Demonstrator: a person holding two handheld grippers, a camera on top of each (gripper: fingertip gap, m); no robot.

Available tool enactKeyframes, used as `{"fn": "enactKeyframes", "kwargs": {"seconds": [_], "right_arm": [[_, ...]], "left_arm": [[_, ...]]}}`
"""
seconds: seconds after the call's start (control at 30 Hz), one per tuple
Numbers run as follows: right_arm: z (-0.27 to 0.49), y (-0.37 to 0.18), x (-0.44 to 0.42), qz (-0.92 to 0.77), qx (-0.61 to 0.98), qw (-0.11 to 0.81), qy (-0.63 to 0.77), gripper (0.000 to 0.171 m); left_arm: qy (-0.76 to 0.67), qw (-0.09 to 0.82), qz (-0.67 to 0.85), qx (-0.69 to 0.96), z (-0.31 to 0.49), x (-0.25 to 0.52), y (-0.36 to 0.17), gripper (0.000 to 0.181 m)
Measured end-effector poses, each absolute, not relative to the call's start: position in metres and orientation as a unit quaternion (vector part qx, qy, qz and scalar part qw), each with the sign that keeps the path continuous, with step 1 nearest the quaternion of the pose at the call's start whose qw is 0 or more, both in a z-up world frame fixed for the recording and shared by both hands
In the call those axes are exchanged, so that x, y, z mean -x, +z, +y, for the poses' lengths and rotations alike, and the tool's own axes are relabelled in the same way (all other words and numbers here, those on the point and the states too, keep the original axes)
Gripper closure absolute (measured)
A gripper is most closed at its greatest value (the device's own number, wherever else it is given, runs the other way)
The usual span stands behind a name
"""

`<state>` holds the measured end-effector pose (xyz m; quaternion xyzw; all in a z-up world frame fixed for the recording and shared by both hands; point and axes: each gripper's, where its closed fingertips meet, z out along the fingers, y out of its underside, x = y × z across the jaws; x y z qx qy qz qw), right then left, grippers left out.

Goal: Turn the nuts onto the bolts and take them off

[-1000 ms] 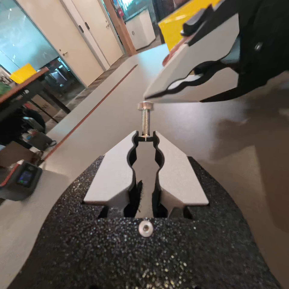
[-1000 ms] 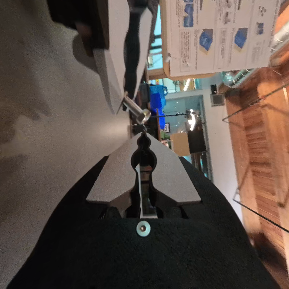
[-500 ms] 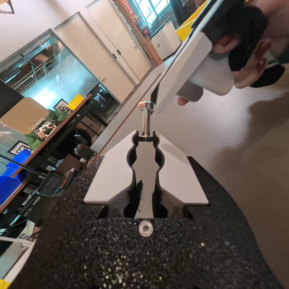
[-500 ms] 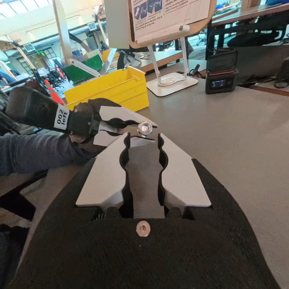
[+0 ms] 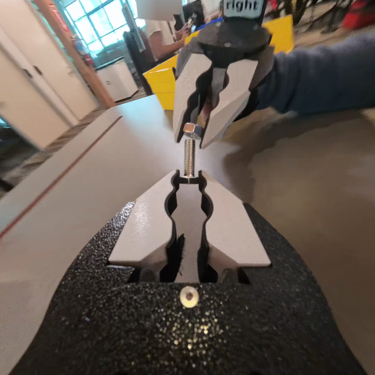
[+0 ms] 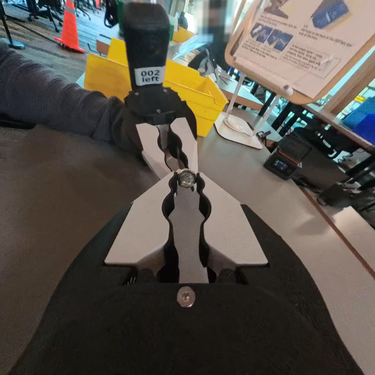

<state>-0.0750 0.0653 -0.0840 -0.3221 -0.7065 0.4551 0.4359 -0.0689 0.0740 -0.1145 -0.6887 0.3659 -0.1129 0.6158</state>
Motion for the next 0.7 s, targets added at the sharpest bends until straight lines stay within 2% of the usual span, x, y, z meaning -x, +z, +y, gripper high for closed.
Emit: {"fn": "enactKeyframes", "kwargs": {"seconds": [0.03, 0.13, 0.2, 0.33, 0.43, 0.5, 0.6, 0.7], "right_arm": [[0.065, -0.079, 0.072, -0.703, 0.310, 0.446, 0.459, 0.154], [0.067, -0.061, 0.066, -0.677, 0.297, 0.463, 0.489, 0.154], [0.071, -0.051, 0.065, -0.657, 0.301, 0.477, 0.500, 0.154], [0.086, -0.032, 0.068, -0.623, 0.328, 0.536, 0.466, 0.154], [0.108, 0.010, 0.049, -0.577, 0.359, 0.630, 0.377, 0.154], [0.125, 0.028, 0.016, -0.562, 0.400, 0.652, 0.314, 0.154], [0.172, 0.003, -0.051, -0.586, 0.529, 0.589, 0.173, 0.154], [0.235, -0.059, -0.137, -0.565, 0.690, 0.451, 0.024, 0.154]], "left_arm": [[-0.151, 0.614, 0.359, 0.686, 0.070, 0.066, -0.111, 0.165], [-0.248, 0.617, 0.326, 0.671, 0.061, 0.061, -0.095, 0.165], [-0.250, 0.638, 0.305, 0.662, 0.063, 0.067, -0.087, 0.166], [-0.162, 0.677, 0.280, 0.661, 0.075, 0.084, -0.084, 0.165], [-0.098, 0.694, 0.268, 0.661, 0.081, 0.093, -0.084, 0.165], [-0.072, 0.696, 0.266, 0.663, 0.083, 0.098, -0.085, 0.165], [-0.063, 0.691, 0.267, 0.668, 0.086, 0.098, -0.088, 0.165], [-0.054, 0.684, 0.285, 0.670, 0.087, 0.092, -0.092, 0.165]]}}
